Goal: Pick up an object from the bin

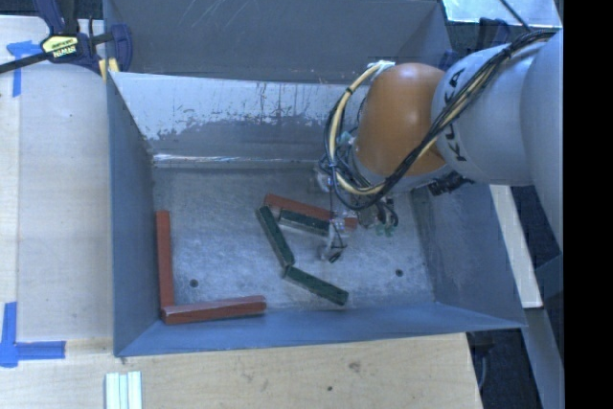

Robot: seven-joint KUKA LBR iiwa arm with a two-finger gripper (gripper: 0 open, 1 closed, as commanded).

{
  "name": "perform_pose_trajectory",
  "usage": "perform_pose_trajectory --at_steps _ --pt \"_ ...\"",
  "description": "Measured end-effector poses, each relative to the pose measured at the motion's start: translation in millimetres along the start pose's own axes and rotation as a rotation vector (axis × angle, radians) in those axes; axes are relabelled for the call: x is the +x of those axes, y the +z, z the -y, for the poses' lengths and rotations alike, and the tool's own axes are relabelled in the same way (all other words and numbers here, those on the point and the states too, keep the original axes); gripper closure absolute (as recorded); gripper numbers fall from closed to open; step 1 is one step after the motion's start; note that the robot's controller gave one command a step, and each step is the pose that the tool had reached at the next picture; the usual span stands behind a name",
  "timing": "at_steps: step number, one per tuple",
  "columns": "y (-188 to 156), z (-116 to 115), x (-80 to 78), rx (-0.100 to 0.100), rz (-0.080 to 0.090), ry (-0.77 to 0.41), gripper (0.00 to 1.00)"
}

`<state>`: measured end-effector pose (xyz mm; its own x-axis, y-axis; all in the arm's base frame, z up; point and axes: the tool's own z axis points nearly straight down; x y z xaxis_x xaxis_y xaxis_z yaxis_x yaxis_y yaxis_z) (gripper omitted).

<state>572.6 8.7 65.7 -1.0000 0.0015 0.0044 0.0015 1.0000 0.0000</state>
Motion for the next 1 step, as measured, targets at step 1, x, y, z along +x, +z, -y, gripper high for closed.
perform_pose_trajectory --at_steps 1 --pt "-4.9 -0.1 -2.9 0.000 0.009 0.000 1.00"
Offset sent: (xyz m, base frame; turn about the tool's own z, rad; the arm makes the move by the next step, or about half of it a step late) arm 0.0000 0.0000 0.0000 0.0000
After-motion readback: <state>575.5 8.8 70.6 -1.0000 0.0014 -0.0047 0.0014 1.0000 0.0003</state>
